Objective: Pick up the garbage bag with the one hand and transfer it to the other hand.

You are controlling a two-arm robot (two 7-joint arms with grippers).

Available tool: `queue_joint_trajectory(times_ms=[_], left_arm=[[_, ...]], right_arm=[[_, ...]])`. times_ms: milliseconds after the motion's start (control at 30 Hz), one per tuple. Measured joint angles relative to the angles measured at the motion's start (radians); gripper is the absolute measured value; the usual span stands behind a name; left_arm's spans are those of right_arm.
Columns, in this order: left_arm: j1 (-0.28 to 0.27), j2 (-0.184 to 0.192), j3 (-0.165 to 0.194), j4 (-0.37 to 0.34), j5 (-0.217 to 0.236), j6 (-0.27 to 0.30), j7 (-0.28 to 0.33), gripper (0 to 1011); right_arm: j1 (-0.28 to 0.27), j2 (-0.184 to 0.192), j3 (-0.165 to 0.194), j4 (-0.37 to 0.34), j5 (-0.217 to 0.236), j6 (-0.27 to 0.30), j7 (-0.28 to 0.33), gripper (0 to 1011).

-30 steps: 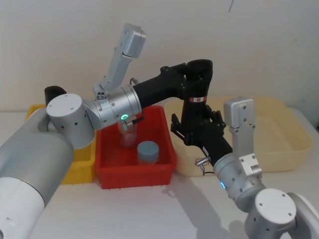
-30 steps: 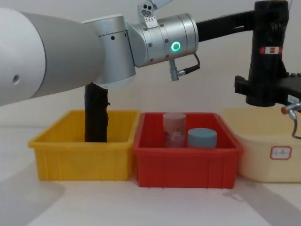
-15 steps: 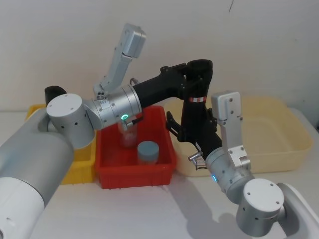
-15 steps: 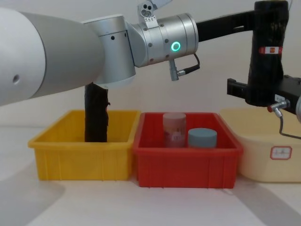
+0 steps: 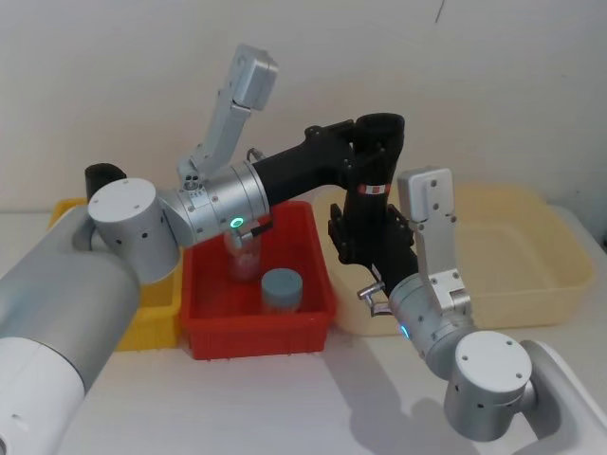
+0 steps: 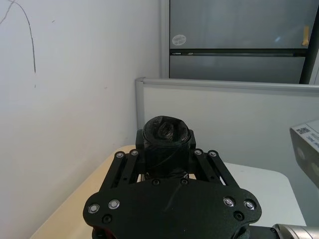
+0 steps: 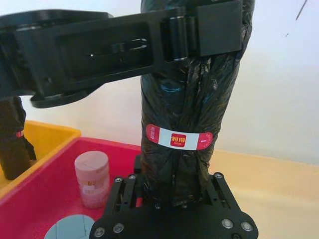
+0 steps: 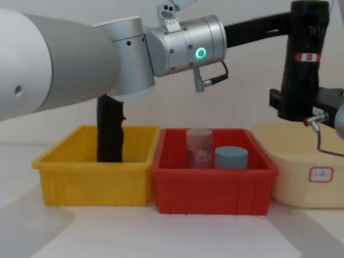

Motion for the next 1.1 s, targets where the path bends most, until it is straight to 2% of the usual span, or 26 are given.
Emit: queue_joint_trajectory(times_ms=[400, 533, 567, 633, 767, 800, 900, 1100], left_arm=[[0.0, 0.0, 0.0, 0.0, 0.0, 0.0, 0.0, 404], [0.0, 0.0, 0.0, 0.0, 0.0, 0.0, 0.0, 469], [0.0, 0.0, 0.0, 0.0, 0.0, 0.0, 0.0, 488], [0.0, 0.0, 0.0, 0.0, 0.0, 0.0, 0.0, 600], [0.0, 0.0, 0.0, 0.0, 0.0, 0.0, 0.0, 675], [0.0, 0.0, 0.0, 0.0, 0.0, 0.0, 0.0, 733], [0.0, 0.0, 0.0, 0.0, 0.0, 0.0, 0.0, 826], [0.0, 0.0, 0.0, 0.0, 0.0, 0.0, 0.0, 976]], right_arm=[[0.0, -0.011, 0.02, -0.008, 0.004, 0.011, 0.003, 513], [-0.002, -0.014, 0.026, -0.017, 0.007, 0.011, 0.007, 514], [-0.004, -0.015, 0.028, -0.021, 0.008, 0.011, 0.009, 514], [-0.005, -0.016, 0.03, -0.023, 0.009, 0.011, 0.011, 513], [-0.007, -0.018, 0.035, -0.028, 0.011, 0.011, 0.015, 513], [-0.007, -0.019, 0.038, -0.029, 0.011, 0.012, 0.016, 513], [-0.006, -0.021, 0.043, -0.029, 0.012, 0.012, 0.017, 513], [0.01, -0.023, 0.058, -0.009, 0.008, 0.014, 0.014, 513]])
